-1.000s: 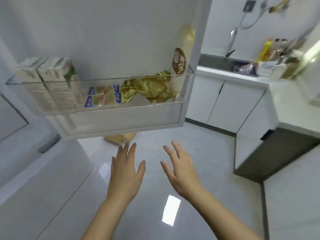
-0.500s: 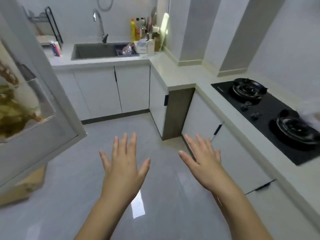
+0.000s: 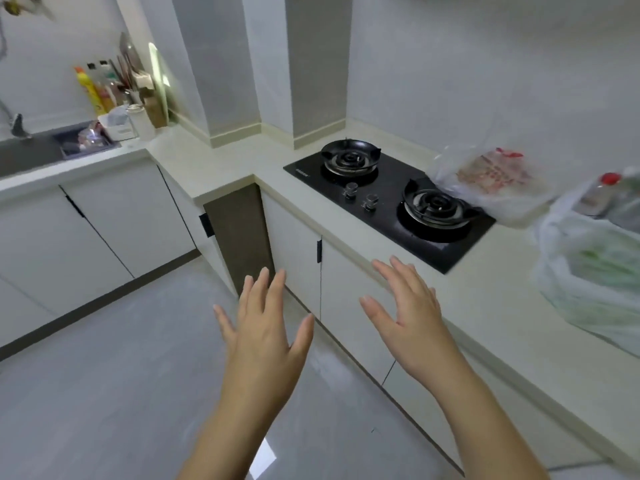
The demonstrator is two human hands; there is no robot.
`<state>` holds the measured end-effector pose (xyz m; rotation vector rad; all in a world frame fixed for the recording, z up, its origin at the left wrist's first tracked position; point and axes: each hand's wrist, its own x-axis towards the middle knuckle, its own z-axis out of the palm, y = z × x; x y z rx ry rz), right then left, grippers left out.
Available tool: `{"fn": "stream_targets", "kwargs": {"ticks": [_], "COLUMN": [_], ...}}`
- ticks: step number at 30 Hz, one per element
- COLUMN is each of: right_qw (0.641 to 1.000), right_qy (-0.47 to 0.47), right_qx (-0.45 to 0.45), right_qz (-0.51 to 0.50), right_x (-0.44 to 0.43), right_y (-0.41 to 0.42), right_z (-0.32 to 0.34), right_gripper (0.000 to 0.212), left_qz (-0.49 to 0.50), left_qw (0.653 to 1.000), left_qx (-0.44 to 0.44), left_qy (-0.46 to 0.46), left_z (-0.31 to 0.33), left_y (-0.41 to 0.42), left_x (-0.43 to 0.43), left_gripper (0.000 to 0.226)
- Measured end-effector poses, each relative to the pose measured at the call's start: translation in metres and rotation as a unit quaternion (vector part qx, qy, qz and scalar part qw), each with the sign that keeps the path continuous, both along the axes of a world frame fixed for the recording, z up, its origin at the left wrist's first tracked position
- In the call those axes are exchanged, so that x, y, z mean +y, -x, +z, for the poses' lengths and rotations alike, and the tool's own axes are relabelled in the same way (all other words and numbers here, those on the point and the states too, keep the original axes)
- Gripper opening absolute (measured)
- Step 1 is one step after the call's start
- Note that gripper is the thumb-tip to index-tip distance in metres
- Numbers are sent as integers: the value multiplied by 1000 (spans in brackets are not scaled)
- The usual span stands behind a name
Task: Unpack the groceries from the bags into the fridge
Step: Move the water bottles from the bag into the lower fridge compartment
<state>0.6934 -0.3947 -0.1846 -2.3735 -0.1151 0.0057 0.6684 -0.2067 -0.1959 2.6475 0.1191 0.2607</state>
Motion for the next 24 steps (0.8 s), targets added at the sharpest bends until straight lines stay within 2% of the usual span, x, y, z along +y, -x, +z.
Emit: {"fn": "stream_targets", "kwargs": {"ticks": [5, 14, 24], "right_qw": [999, 993, 966], "right_qy": [-12, 13, 44], "right_qx": [23, 54, 73], "right_qz": [-33, -102, -243], "right_x": [-82, -174, -273], "right_y": [-18, -35, -80], "right_z": [1, -14, -16], "right_gripper": [54, 58, 60], "left_qz": [-46, -128, -279], "left_qw": [999, 990, 958], "left_qx": [-11, 44, 61], "left_qy": [-1, -33, 3], "left_z": [-2, -12, -32], "left_y": [-34, -78, -183], "left_x": [-80, -171, -292], "left_gripper": [67, 67, 65]}}
